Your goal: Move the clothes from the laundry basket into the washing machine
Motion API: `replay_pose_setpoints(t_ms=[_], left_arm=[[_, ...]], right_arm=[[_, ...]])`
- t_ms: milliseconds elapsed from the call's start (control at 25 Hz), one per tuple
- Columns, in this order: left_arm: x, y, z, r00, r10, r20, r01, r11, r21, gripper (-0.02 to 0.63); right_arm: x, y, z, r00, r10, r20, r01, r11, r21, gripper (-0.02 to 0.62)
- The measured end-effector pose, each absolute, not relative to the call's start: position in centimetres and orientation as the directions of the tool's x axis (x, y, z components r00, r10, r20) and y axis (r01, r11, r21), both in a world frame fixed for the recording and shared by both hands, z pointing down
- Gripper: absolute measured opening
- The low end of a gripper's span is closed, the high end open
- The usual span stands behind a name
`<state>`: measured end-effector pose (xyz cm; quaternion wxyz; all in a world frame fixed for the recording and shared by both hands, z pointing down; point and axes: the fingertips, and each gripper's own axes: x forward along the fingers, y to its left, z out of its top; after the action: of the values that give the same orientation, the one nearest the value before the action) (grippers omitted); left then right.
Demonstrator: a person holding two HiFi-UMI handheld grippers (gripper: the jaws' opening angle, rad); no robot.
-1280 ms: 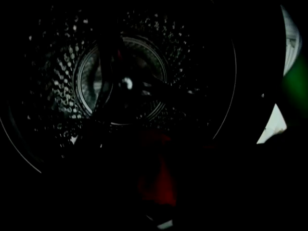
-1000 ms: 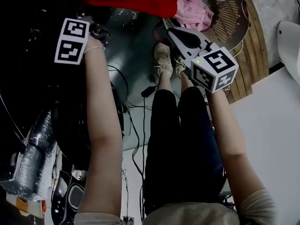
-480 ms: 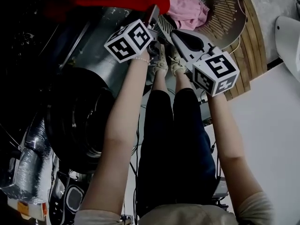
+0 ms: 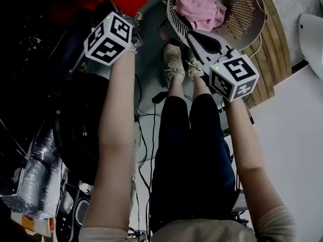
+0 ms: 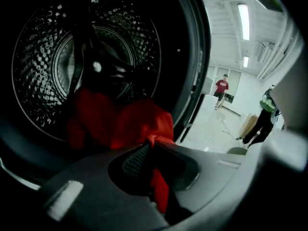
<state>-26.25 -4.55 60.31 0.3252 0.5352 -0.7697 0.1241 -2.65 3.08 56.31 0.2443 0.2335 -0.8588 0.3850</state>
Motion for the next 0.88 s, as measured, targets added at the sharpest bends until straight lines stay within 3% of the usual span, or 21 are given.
replay_pose_setpoints(t_ms=[120, 400, 440, 600, 760, 880], left_arm=[[-30.6, -5.0, 58.4, -0.293, -0.738, 0.607, -0.911, 0.409, 0.059, 0.031], [-41.4, -6.3, 51.4, -0.534, -0.742, 0.406, -0.828, 0.557, -0.072, 0.031], [-42.1, -6.3, 51.4, -0.542, -0.731, 0.413, -0.82, 0.569, -0.069, 0.039], [-42.5, -4.3, 54.4, -0.546, -0.665, 0.51, -0.786, 0.618, -0.036, 0.207], [-40.9, 0.1, 56.6, -0.555, -0.611, 0.565, -0.732, 0.681, 0.018, 0.227], [-37.5, 1.7, 57.4, -0.496, -0.634, 0.593, -0.764, 0.643, 0.049, 0.227]], right_arm=[[-3.7, 2.6, 55.8, -0.785, -0.219, 0.579, -0.579, 0.593, -0.56, 0.014], [-6.1, 2.1, 55.7, -0.812, -0.209, 0.545, -0.549, 0.592, -0.59, 0.014], [-6.3, 2.1, 55.7, -0.814, -0.205, 0.543, -0.545, 0.594, -0.592, 0.014], [-6.8, 2.8, 56.2, -0.814, -0.184, 0.551, -0.54, 0.59, -0.601, 0.014], [-7.1, 3.4, 56.0, -0.815, -0.155, 0.558, -0.526, 0.6, -0.603, 0.014], [-7.0, 3.0, 55.7, -0.816, -0.155, 0.556, -0.525, 0.602, -0.602, 0.014]])
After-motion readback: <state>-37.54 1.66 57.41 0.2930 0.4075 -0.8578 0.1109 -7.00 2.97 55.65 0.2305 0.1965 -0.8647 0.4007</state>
